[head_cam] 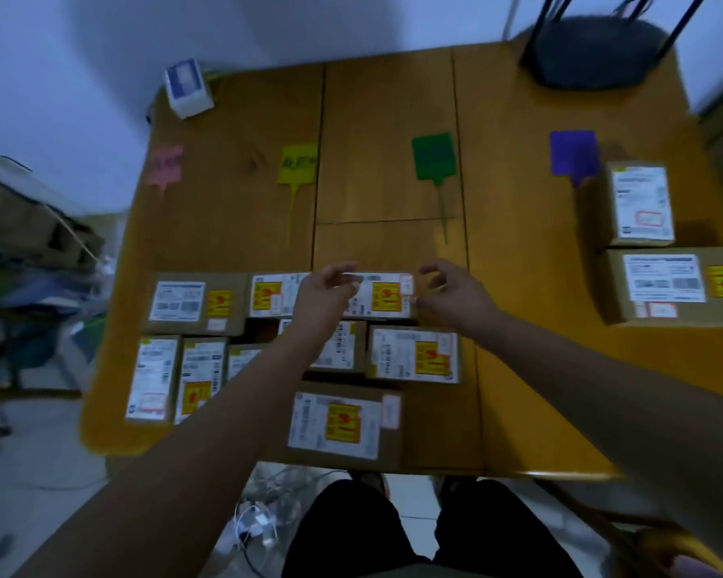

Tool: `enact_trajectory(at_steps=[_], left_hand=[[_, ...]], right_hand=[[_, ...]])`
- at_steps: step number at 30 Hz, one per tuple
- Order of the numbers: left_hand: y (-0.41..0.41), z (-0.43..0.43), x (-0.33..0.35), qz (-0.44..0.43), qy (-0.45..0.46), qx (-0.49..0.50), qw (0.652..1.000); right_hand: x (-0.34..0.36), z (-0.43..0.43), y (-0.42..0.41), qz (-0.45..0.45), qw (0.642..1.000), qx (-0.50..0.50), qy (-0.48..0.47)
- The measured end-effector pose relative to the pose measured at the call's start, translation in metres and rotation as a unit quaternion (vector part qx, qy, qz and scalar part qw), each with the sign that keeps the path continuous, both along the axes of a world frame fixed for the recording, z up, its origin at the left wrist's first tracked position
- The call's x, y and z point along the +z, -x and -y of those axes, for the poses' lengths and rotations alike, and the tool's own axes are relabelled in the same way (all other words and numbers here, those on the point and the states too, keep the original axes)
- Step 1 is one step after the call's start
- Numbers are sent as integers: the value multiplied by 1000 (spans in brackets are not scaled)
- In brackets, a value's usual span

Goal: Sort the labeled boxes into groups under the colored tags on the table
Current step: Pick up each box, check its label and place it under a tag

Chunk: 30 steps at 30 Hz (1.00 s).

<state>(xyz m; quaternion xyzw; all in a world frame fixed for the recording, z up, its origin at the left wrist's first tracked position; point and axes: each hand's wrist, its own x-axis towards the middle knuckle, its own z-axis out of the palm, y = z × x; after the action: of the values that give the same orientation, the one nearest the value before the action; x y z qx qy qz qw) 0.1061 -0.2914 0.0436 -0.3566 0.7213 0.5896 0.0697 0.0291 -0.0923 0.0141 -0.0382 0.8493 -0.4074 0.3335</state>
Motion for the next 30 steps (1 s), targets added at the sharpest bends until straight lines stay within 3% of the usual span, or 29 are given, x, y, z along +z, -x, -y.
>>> enact_trajectory(at_steps=[4, 6, 9, 12, 19, 24, 26, 28, 29, 30], left_hand=[[2, 44, -16, -17, 145, -158, 977], [10, 53, -26, 5, 261, -298, 918], [25, 53, -39, 55, 334, -443, 830], [33, 48, -52, 56, 370, -487, 789], [25, 50, -68, -68, 358, -399, 841], [27, 46, -65, -138, 381, -352, 844], [33, 38, -53, -136, 361, -259, 885], [44, 30, -30, -87, 196, -136, 967], [50, 27, -18, -68, 64, -73, 993], [55, 25, -7, -55, -60, -21, 996]], right_hand=[[-13, 25, -7, -105, 993, -50, -21], [-19, 30, -6, -95, 994, -54, -32], [-26, 34, -6, -51, 996, -18, -67], [-33, 34, -6, -40, 995, 6, -91], [-34, 29, -1, -32, 999, -11, -39], [-28, 24, 7, -58, 998, -30, -12], [-18, 23, 15, -22, 997, -74, 15], [-2, 24, 22, 49, 986, -126, 93], [6, 25, 25, 74, 978, -139, 136], [15, 27, 27, 90, 970, -141, 174]])
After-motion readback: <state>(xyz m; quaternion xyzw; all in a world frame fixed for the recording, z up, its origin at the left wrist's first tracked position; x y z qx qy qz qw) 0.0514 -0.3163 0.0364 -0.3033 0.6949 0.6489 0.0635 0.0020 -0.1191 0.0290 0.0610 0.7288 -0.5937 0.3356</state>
